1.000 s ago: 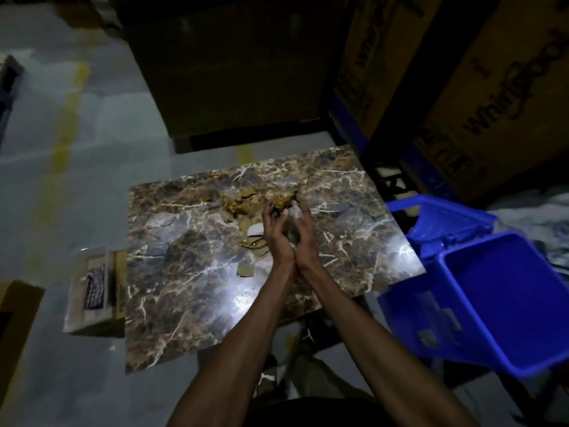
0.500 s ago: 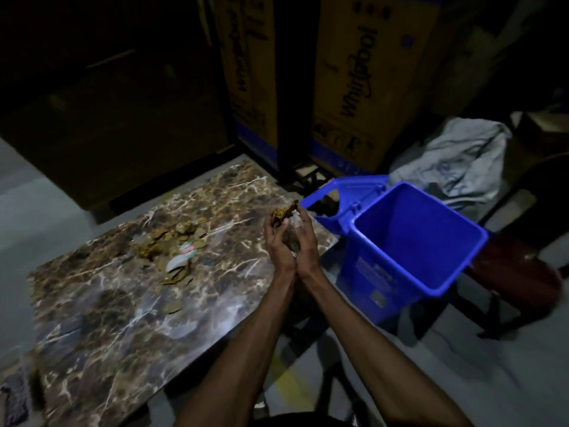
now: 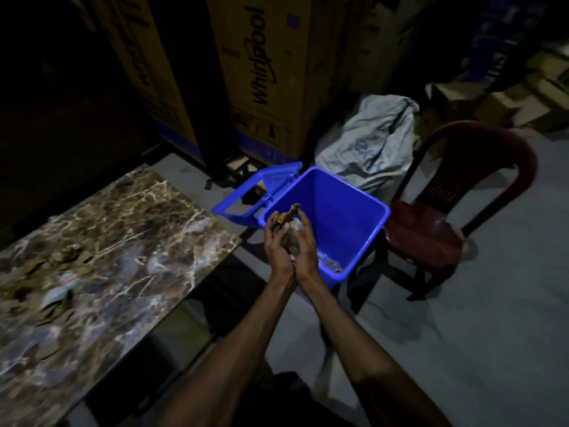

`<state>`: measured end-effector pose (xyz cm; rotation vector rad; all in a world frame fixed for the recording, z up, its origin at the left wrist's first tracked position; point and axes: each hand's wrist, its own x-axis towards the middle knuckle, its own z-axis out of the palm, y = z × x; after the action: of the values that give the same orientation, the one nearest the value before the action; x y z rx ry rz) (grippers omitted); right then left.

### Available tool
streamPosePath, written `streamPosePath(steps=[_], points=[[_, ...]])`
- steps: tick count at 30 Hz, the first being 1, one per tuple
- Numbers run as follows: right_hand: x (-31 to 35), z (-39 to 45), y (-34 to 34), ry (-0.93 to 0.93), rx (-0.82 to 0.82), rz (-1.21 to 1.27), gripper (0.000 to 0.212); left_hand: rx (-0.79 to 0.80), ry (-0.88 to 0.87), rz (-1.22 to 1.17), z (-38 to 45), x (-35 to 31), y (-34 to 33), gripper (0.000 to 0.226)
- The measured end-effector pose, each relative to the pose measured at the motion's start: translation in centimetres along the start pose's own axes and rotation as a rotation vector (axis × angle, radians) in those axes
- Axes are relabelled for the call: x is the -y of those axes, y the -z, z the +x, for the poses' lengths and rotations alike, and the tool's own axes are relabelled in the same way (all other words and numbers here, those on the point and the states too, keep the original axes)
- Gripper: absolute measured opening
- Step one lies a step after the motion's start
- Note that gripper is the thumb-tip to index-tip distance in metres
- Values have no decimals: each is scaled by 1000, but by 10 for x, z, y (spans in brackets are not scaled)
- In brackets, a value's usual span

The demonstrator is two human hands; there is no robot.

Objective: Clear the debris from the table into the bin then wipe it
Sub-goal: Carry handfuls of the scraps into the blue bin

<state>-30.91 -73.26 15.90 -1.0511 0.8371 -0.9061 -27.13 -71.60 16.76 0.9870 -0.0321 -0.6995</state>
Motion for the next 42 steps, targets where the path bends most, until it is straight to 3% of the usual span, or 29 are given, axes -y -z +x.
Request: streamPosePath(steps=[5,11,15,20,24,29,36,42], points=[[-14,64,49,-98,-74,3,39,-29,108,-5,32,51,-47,39],[-24,150,99,-154,-158,-48,55,-58,248,22,99,133,-89,39],[-18,192,125,-216,-174,-134,40,-97,295,34,126,161,-113,40],[-33,241,140,-334,-85,-248,30,-238,390,37,168,184,-129,47],[-53,276,159,-463,-48,-332,42,-368,439,134,199,206,-119,50],[-67,323,193,-517,50,-410,11,-459,390,253,212,213,-112,31],[-76,376,216,-624,250,-405,20,-686,333,288,198,229,-127,27],[-69,391,224,-630,382,-427,22,-790,290,265,171,244,-143,27]])
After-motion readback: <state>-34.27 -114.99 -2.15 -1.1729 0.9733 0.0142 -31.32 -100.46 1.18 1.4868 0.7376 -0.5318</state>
